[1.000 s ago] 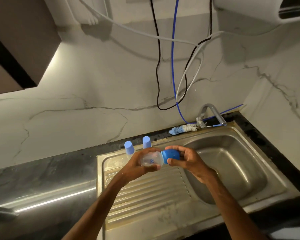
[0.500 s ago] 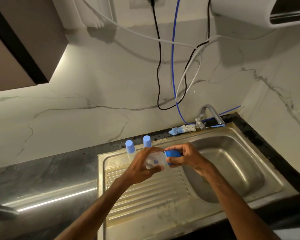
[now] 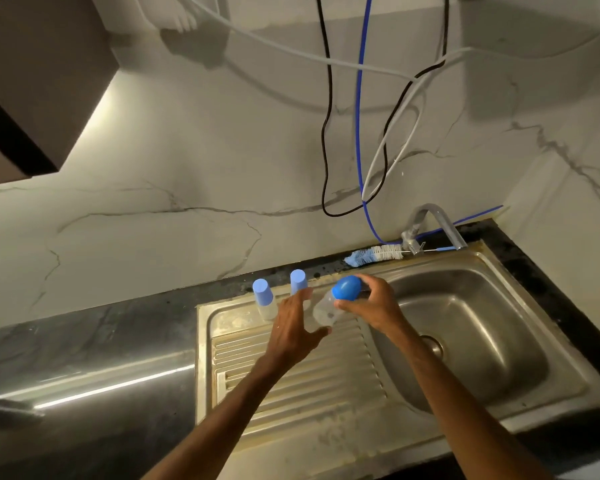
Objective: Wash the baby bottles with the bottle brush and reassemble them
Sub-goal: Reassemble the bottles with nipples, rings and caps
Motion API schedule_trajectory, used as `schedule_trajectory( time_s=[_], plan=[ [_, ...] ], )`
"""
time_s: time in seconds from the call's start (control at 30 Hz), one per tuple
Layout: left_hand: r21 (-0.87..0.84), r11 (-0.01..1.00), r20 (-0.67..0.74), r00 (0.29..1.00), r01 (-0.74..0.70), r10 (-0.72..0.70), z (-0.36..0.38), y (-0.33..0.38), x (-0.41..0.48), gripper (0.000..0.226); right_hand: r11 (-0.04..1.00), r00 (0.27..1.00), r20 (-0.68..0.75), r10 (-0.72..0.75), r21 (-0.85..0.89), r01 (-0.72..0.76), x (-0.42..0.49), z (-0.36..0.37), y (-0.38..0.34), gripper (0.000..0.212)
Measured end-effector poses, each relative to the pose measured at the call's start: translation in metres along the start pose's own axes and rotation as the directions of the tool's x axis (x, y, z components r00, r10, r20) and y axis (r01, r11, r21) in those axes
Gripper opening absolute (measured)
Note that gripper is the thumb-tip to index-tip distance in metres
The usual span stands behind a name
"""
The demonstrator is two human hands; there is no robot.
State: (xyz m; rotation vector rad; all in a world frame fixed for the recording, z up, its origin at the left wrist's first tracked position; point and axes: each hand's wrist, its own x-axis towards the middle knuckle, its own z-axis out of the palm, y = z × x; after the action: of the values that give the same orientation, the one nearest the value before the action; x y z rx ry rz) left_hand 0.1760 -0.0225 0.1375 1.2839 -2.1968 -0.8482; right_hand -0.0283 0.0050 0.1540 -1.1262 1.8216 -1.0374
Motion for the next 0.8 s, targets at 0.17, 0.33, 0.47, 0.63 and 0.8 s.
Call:
schedule_trajectory(
  time_s=[0.17, 0.33, 0.47, 0.63, 0.8],
  plan=[
    [0.079, 0.997, -0.058, 0.998, -0.02, 0.025, 0.008, -0.016, 0.01, 0.061, 0.966, 0.998, -0.053, -0.04, -0.259, 0.025, 0.061, 0.013, 0.033, 0.065],
    [0.075, 0.996, -0.094, 0.994, -0.045, 0.052, 0.005, -0.013, 0.02, 0.046, 0.929, 0.999, 0.012, -0.053, -0.367, 0.054, 0.097, 0.037, 0.053, 0.058],
    [0.054, 0.997, -0.098, 0.993, -0.057, 0.063, 0.008, -0.02, 0.02, 0.04, 0.889, 0.997, 0.071, -0.039, -0.452, 0.067, 0.102, 0.049, 0.072, 0.059],
    [0.05, 0.998, -0.081, 0.996, -0.031, 0.035, 0.013, -0.029, 0.016, 0.036, 0.894, 0.998, 0.033, -0.059, -0.443, 0.067, 0.104, 0.052, 0.082, 0.061],
    [0.039, 0.999, -0.061, 0.998, -0.016, 0.018, 0.016, -0.033, 0.016, 0.034, 0.885, 0.995, 0.063, -0.074, -0.456, 0.095, 0.112, 0.058, 0.079, 0.063]
  ],
)
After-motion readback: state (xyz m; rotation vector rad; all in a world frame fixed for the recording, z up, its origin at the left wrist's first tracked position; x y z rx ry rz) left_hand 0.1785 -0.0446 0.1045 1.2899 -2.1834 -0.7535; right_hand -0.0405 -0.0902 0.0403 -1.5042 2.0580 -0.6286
